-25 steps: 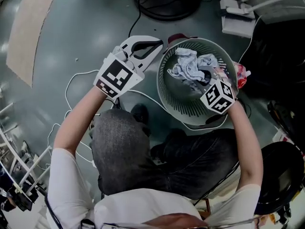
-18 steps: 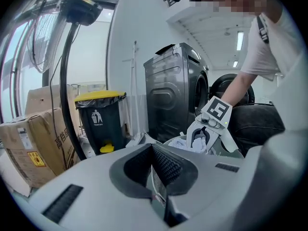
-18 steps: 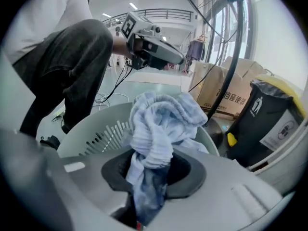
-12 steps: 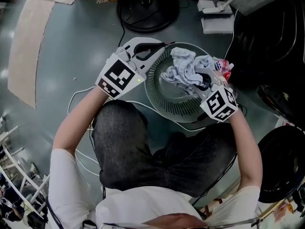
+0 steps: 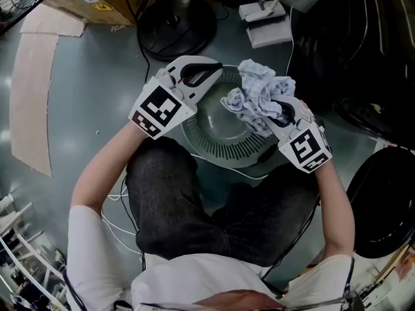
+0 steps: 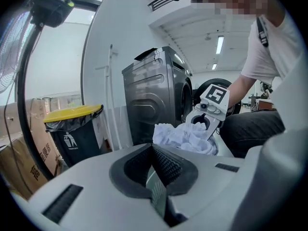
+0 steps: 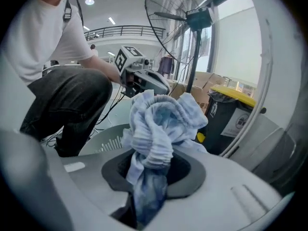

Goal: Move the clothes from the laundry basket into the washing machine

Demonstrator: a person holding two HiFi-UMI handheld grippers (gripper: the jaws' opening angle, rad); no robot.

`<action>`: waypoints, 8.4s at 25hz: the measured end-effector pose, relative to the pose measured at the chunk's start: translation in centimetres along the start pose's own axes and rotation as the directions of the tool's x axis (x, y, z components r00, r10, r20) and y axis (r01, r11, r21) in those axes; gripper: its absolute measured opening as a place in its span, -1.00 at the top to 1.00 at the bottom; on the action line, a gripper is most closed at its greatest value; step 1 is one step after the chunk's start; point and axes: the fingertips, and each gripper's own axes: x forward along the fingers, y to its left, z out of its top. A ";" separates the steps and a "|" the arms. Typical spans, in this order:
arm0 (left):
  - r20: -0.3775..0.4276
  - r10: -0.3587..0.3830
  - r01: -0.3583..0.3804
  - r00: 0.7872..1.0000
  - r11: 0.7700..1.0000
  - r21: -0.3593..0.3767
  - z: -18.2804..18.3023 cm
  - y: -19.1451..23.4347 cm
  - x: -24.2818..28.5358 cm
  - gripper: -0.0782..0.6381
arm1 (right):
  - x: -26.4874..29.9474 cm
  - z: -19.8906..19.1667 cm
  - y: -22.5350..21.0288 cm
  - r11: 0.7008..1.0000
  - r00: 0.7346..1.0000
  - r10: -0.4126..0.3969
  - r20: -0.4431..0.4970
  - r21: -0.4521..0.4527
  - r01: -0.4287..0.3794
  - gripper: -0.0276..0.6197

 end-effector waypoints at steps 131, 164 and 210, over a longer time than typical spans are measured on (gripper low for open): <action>0.007 -0.378 0.376 0.926 0.923 0.084 10.6 -17.8 17.5 0.76 | -42.8 -27.4 -23.8 0.157 0.224 -0.953 -0.206 0.295 0.942 0.03; 0.177 -0.324 0.314 0.930 0.946 0.082 15.5 -15.4 15.6 0.77 | -41.1 -4.6 -13.5 0.286 0.296 -0.954 0.047 0.440 0.851 0.84; 0.145 -0.135 0.144 0.980 0.988 -0.056 9.4 -9.7 9.7 0.76 | -18.4 -1.7 -9.8 0.642 0.676 -0.724 0.138 0.492 0.588 0.89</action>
